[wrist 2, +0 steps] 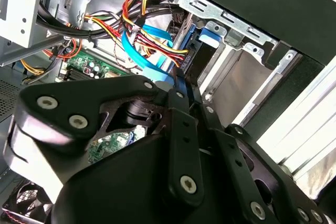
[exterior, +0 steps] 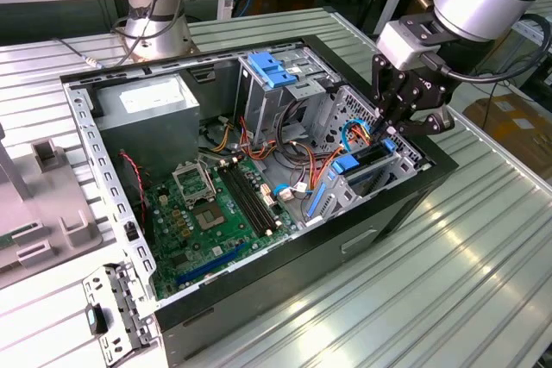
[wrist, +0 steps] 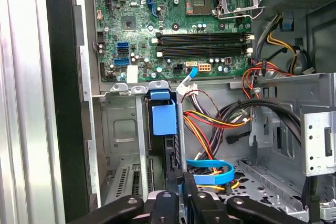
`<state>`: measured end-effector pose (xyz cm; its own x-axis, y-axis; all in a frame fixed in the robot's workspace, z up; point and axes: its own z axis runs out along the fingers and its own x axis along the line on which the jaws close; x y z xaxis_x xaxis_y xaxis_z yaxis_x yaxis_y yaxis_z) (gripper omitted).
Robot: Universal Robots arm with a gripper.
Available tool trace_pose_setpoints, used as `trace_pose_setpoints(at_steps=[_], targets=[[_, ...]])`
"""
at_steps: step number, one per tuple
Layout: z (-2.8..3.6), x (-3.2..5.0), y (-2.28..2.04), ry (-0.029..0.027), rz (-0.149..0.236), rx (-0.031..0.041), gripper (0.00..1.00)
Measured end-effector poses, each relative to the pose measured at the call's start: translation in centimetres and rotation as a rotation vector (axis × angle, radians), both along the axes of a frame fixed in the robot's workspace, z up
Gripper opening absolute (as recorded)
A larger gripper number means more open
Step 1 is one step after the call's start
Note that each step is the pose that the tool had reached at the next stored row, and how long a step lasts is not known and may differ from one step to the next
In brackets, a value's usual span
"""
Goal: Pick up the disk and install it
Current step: 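Insert the second disk wire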
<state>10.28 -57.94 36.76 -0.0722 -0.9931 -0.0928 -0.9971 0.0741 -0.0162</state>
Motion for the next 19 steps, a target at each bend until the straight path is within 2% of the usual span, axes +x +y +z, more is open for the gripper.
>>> trace_pose_setpoints(at_steps=[6,14,19], targets=[[0.0,-0.03,-0.01,0.0,0.0,0.0001,0.16],[-0.18,-0.48,-0.64,0.0,0.0,0.0001,0.16],[-0.29,-0.56,-0.74,0.0,0.0,-0.0001,0.16]])
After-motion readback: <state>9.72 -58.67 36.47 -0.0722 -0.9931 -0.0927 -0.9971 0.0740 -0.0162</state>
